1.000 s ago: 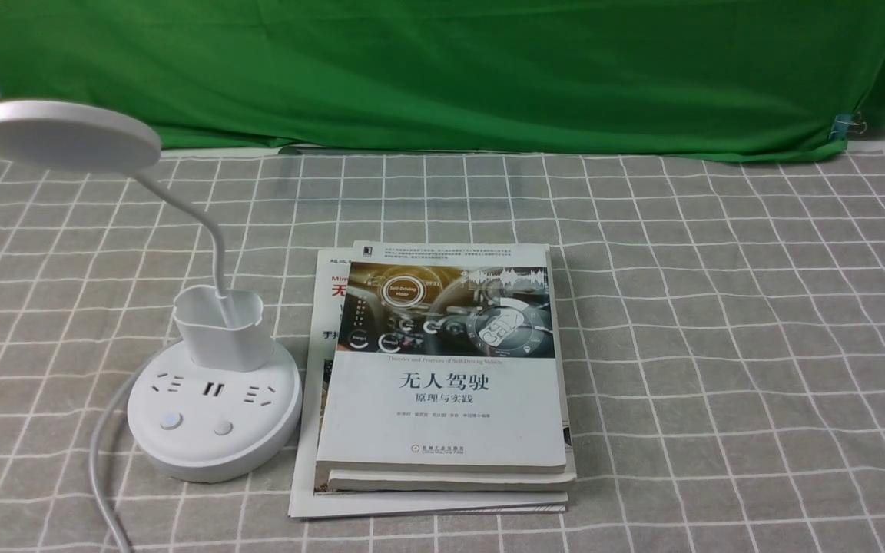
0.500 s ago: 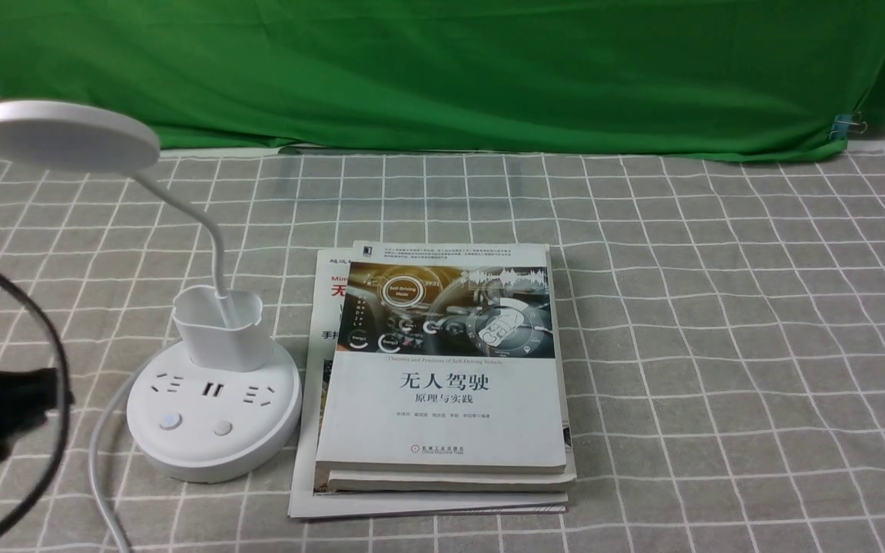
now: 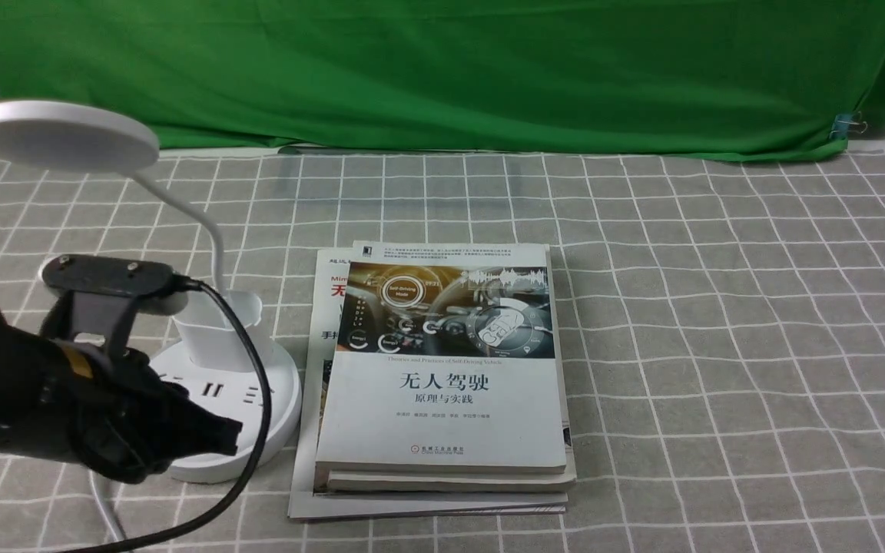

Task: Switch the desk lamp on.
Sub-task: Use the left arm to press the button switch on the lamp holder

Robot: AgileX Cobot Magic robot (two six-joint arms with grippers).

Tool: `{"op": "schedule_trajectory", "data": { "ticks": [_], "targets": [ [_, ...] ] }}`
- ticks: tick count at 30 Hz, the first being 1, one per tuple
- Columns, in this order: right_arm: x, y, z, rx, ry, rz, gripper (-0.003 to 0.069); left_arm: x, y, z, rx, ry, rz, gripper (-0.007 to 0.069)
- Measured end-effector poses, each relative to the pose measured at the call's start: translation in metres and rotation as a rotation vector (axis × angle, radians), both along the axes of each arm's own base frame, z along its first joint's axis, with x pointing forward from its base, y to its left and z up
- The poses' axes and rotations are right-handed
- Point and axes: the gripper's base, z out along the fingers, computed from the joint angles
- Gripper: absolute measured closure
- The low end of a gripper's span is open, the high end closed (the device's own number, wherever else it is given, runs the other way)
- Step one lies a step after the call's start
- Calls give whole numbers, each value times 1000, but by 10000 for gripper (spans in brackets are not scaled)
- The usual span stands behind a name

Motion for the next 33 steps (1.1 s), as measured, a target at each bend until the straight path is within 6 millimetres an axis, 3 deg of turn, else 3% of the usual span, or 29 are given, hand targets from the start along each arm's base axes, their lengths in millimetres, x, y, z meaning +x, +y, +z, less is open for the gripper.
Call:
{"op": "schedule_trajectory", "data": {
  "ticks": [9,33],
  "targets": [
    [0,0,0,0,0,0,414,19,-5,-24,41,-11,0,607],
    [0,0,0,0,0,0,414,34,-9,-40,39,-36,-2,608]
  ]
}}
